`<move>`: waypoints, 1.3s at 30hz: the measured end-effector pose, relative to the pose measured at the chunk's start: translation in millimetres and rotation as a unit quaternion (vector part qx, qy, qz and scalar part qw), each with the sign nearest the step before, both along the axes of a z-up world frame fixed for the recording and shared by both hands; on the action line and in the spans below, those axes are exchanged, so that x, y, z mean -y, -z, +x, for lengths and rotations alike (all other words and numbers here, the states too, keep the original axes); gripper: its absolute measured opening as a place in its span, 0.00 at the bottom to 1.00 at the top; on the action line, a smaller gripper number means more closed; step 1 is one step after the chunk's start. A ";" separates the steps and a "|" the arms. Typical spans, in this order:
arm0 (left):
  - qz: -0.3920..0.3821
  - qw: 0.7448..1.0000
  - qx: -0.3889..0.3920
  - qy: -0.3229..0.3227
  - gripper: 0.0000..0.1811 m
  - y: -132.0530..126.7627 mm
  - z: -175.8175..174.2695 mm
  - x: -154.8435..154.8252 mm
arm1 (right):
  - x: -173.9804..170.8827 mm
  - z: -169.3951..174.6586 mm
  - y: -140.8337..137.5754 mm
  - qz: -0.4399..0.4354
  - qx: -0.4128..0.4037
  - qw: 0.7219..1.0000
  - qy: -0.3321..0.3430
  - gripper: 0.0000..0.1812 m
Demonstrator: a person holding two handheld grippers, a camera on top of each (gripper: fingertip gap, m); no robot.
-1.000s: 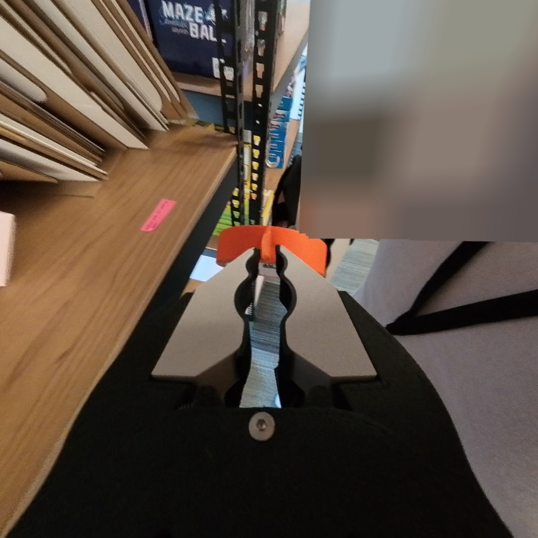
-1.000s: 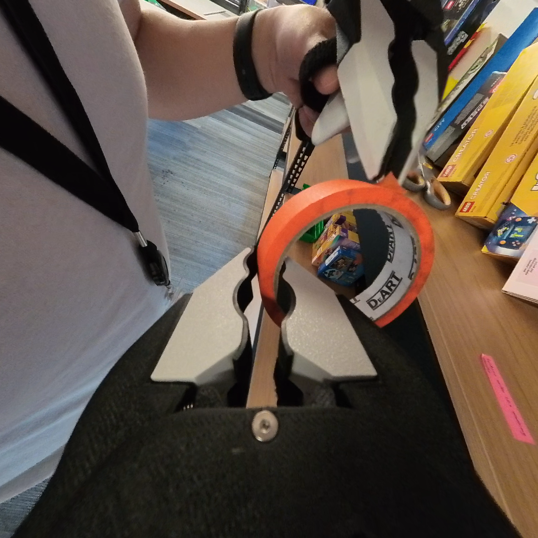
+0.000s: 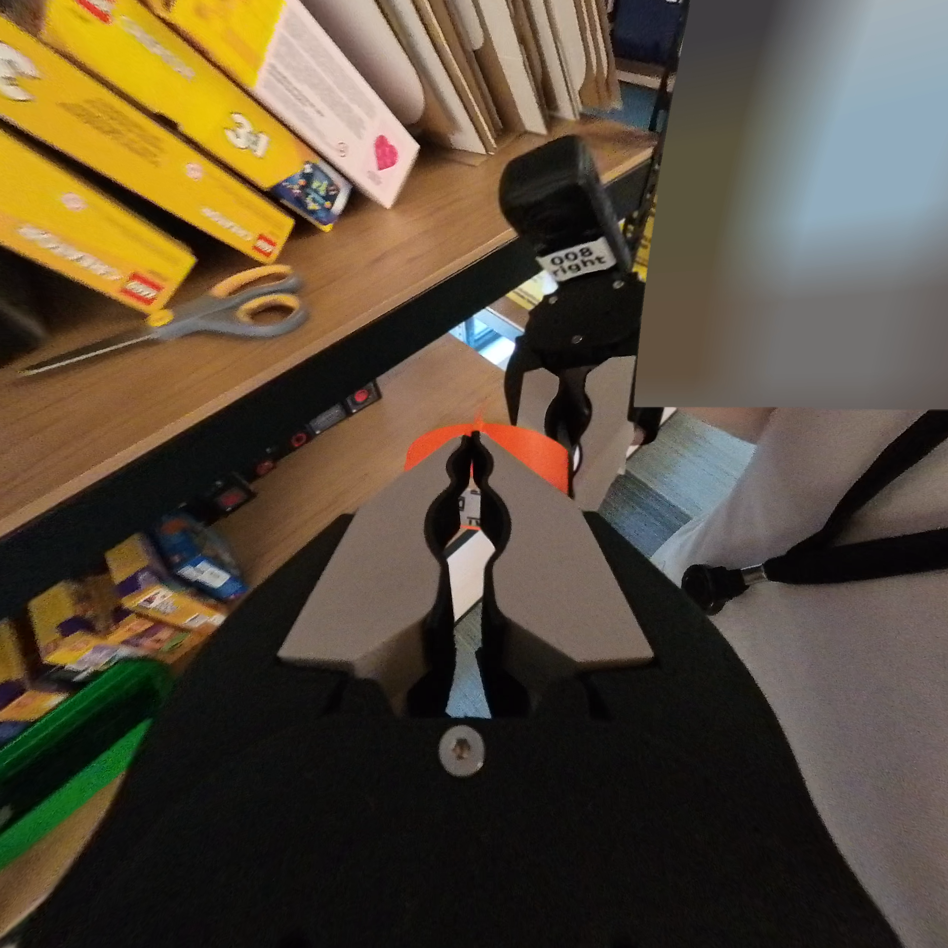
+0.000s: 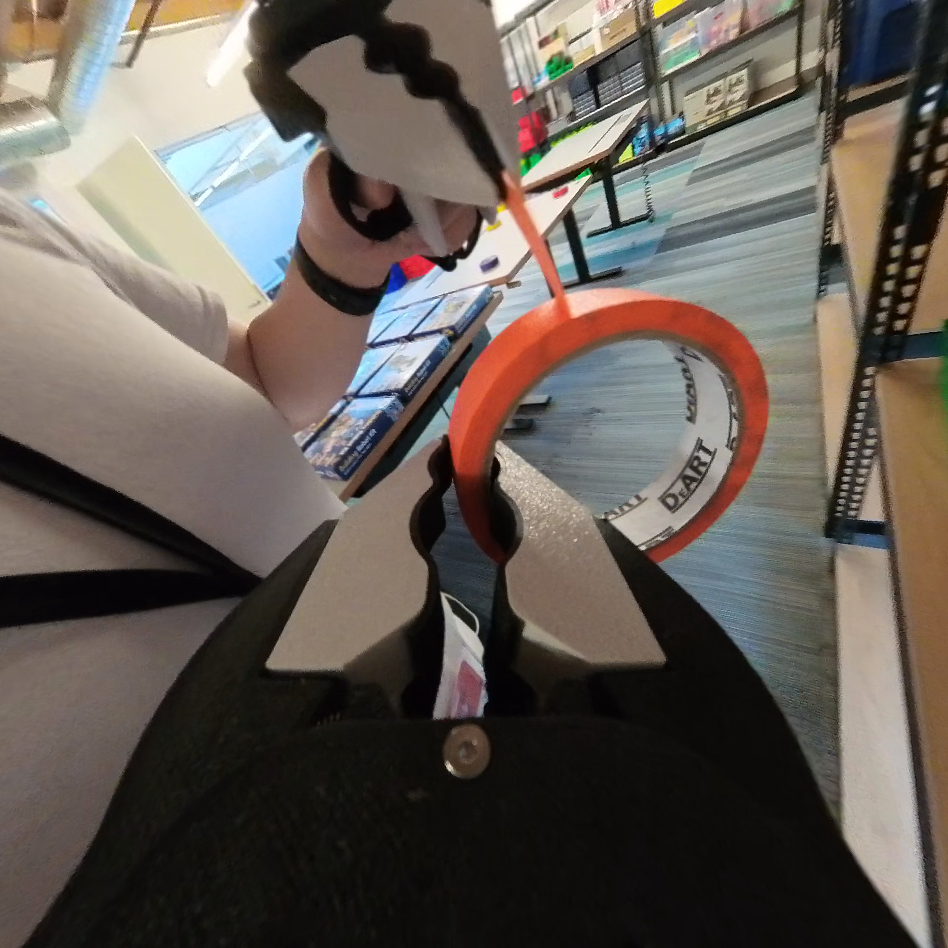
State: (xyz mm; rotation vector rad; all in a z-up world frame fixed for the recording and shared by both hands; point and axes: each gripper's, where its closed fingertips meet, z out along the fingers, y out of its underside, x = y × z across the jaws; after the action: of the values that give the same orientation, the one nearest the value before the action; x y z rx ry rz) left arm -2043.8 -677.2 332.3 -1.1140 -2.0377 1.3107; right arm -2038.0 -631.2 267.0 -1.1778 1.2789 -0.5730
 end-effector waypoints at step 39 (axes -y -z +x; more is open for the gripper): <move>-0.022 0.992 0.100 0.077 0.00 -185.9 326.4 63.2 | 72.3 328.6 -159.8 0.107 0.188 0.976 0.017 0.05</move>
State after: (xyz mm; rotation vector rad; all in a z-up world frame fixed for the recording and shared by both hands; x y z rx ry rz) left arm -1717.4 -740.4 518.1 -1.4431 -2.0218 1.2133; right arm -1709.5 -703.4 426.8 -0.8233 1.0094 -0.6326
